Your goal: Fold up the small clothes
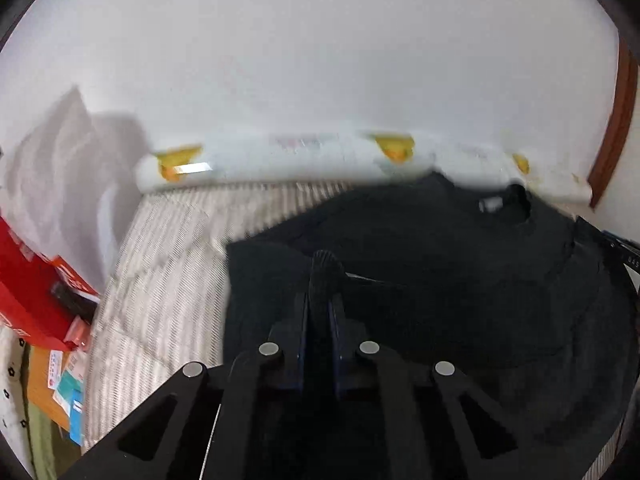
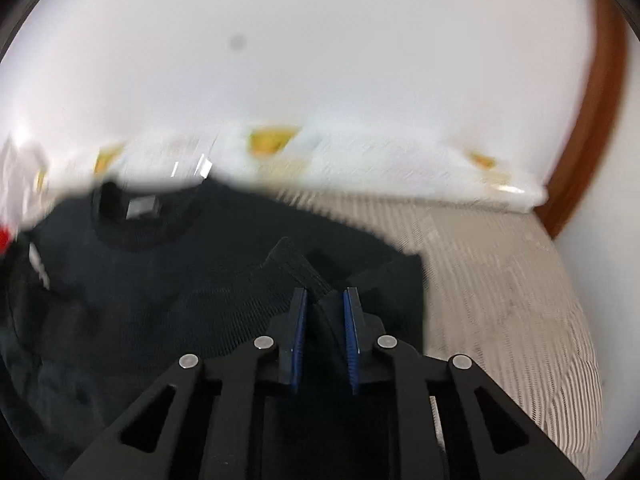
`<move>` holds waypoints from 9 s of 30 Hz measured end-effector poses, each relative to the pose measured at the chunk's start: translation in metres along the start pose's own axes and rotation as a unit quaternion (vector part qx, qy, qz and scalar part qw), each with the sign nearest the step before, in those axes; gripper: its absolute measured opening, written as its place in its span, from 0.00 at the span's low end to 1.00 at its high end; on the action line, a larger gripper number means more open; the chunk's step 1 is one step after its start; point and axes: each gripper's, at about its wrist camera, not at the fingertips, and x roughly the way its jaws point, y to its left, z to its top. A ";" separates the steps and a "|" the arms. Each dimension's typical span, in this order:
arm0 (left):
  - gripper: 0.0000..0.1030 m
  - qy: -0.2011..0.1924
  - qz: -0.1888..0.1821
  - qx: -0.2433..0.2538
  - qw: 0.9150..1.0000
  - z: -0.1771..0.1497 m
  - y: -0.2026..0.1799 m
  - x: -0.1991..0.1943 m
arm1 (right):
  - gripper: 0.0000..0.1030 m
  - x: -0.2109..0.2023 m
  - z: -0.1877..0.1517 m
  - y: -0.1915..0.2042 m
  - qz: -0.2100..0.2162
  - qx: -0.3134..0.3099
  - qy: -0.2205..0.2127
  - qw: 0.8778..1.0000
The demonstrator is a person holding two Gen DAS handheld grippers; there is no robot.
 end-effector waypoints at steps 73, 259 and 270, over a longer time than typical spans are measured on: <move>0.61 0.066 -0.019 -0.136 0.988 -0.137 0.056 -0.093 | 0.55 -0.099 -0.148 -0.076 0.008 0.092 0.070 0.993; 0.66 0.094 -0.187 0.097 0.973 -0.197 -0.191 -0.170 | 0.15 -0.236 -0.153 -0.028 0.126 0.032 -0.036 0.991; 0.58 0.085 -0.205 0.131 0.966 -0.191 -0.250 -0.169 | 0.21 -0.220 -0.213 -0.138 0.055 0.109 -0.005 0.993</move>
